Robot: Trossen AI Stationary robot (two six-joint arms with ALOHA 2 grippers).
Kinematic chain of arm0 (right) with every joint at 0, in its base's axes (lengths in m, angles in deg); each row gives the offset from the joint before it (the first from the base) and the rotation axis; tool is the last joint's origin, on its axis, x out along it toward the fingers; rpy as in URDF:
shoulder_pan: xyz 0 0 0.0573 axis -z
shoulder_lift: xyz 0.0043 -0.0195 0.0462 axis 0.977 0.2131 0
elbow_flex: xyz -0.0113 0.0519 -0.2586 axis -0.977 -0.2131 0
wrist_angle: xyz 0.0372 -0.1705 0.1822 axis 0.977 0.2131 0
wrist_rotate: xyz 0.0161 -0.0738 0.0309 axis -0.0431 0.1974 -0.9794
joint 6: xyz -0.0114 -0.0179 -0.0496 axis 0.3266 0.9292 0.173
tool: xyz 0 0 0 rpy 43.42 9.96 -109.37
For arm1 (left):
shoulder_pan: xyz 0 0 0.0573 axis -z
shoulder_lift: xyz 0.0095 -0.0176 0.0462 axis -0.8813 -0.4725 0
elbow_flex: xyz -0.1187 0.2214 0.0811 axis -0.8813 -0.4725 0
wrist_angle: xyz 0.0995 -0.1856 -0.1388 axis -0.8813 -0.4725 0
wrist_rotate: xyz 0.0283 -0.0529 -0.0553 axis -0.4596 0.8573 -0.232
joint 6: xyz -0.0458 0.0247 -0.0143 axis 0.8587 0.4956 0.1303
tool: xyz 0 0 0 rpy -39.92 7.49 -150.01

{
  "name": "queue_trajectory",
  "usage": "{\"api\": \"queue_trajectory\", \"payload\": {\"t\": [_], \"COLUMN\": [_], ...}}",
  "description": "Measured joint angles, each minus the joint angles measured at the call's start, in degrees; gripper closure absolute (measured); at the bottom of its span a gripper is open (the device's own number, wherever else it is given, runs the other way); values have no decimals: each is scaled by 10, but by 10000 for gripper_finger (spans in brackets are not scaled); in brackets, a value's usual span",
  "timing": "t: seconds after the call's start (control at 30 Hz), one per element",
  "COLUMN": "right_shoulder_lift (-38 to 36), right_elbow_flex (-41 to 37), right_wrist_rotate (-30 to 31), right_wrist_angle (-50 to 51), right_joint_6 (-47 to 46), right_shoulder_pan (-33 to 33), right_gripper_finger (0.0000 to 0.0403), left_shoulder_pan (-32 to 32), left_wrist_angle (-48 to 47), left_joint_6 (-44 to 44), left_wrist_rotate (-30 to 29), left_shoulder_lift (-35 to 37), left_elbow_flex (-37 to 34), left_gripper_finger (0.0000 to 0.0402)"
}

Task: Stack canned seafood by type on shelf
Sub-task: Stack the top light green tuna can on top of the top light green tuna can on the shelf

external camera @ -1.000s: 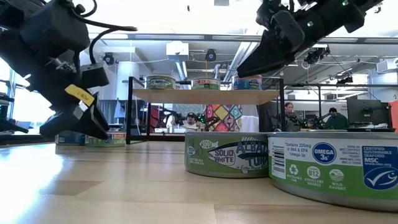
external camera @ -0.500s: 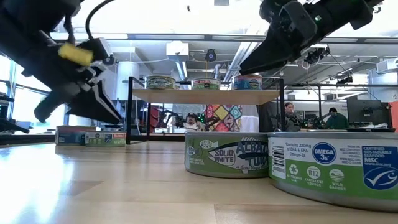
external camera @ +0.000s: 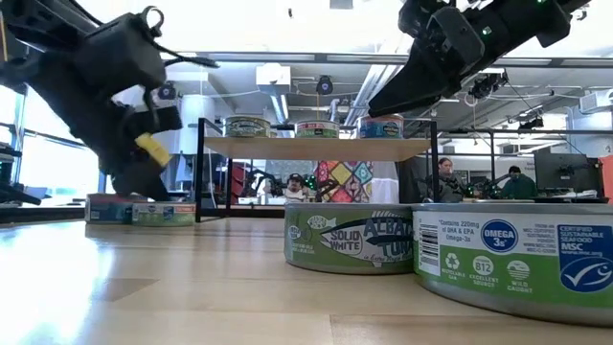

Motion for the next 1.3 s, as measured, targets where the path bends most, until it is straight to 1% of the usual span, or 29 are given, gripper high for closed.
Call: {"api": "queue_trajectory", "payload": {"t": [0.13, 0.23, 0.3, 0.33, 0.37, 0.43, 0.53, 0.7, 0.73, 0.83, 0.9, 1.0, 1.1, 1.23, 1.3], "right_shoulder_lift": [0, 0, 0, 0, 0, 2, 20, 94, 112, 169, 200, 230, 240, 237, 235], "right_elbow_flex": [0, 0, 0, 0, 0, 0, 0, 0, 0, 0, 4, 24, 43, 67, 78], "right_wrist_rotate": [-18, -35, -43, -43, -43, -43, -43, -46, -54, -103, -118, -118, -118, -118, -118], "right_wrist_angle": [0, 0, 0, 0, 0, -3, -22, -108, -129, -198, -225, -225, -218, -165, -128], "right_joint_6": [0, 0, -2, -2, -2, -1, 0, 21, 29, 48, 60, 65, 67, 70, 73], "right_shoulder_pan": [-7, -15, -22, -26, -29, -36, -44, -51, -51, -51, -50, -49, -48, -48, -48], "right_gripper_finger": [220, 220, 220, 220, 220, 220, 220, 220, 220, 220, 220, 220, 220, 220, 220], "left_shoulder_pan": [0, 14, 30, 39, 50, 70, 91, 140, 152, 183, 194, 187, 165, 125, 105], "left_wrist_angle": [71, 153, 214, 249, 285, 335, 369, 397, 407, 439, 468, 476, 474, 444, 424], "left_joint_6": [-53, -110, -167, -200, -227, -259, -270, -238, -230, -209, -193, -167, -159, -133, -116], "left_wrist_rotate": [74, 168, 234, 252, 256, 245, 231, 230, 230, 230, 230, 228, 227, 236, 243], "left_shoulder_lift": [2, 1, -1, -1, -1, 0, 0, -2, -5, -23, -44, -88, -136, -182, -194], "left_elbow_flex": [0, 0, -3, -3, -3, -2, -2, -2, -2, -1, 2, 21, 47, 83, 96], "left_gripper_finger": [401, 401, 401, 401, 401, 401, 401, 401, 401, 401, 401, 401, 401, 401, 401]}}
